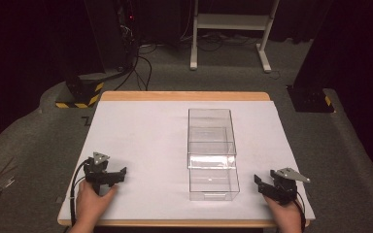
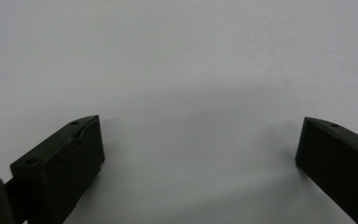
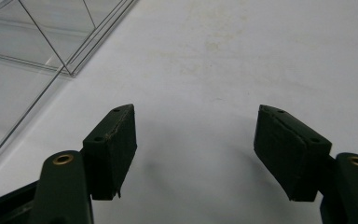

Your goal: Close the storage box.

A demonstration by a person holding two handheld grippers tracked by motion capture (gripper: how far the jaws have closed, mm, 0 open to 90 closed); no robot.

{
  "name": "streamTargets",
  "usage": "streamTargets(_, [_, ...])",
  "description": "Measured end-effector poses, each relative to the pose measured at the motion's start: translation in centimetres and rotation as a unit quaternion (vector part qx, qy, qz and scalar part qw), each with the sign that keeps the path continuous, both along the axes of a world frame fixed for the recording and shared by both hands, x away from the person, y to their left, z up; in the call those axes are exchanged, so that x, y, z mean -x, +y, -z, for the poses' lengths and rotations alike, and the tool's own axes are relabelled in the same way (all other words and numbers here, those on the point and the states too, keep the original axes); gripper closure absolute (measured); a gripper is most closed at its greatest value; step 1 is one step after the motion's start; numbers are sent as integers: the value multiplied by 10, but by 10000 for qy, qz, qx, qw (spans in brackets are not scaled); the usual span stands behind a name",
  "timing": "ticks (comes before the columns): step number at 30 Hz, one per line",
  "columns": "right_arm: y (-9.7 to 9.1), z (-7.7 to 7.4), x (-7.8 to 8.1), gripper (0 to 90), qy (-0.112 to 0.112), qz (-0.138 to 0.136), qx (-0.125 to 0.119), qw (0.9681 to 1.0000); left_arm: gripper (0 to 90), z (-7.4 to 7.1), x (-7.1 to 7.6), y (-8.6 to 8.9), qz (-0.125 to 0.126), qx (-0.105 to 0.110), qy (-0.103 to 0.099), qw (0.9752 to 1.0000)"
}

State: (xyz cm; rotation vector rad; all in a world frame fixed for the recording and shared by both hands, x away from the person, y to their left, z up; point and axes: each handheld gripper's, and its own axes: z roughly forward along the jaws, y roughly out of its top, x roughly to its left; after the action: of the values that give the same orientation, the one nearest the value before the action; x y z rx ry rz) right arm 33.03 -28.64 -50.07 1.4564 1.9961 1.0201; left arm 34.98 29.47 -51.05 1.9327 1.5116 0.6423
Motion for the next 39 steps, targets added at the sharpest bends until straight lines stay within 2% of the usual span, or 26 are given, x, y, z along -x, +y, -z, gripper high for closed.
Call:
streamTargets(17, [-1,0,1,312,-51,-23,-56,10000,12,0,0,0,3,4,2,10000])
streamTargets(23, [-1,-1,3,302,-172,12,-58,9998,12,0,0,0,5,9,4,10000])
streamTargets(31, [1,-4,6,274,-289,-117,-52,9995,12,0,0,0,4,8,2,10000])
streamTargets(39, [9,-17,6,266,-521,-275,-41,9983,12,0,0,0,3,4,-2,10000])
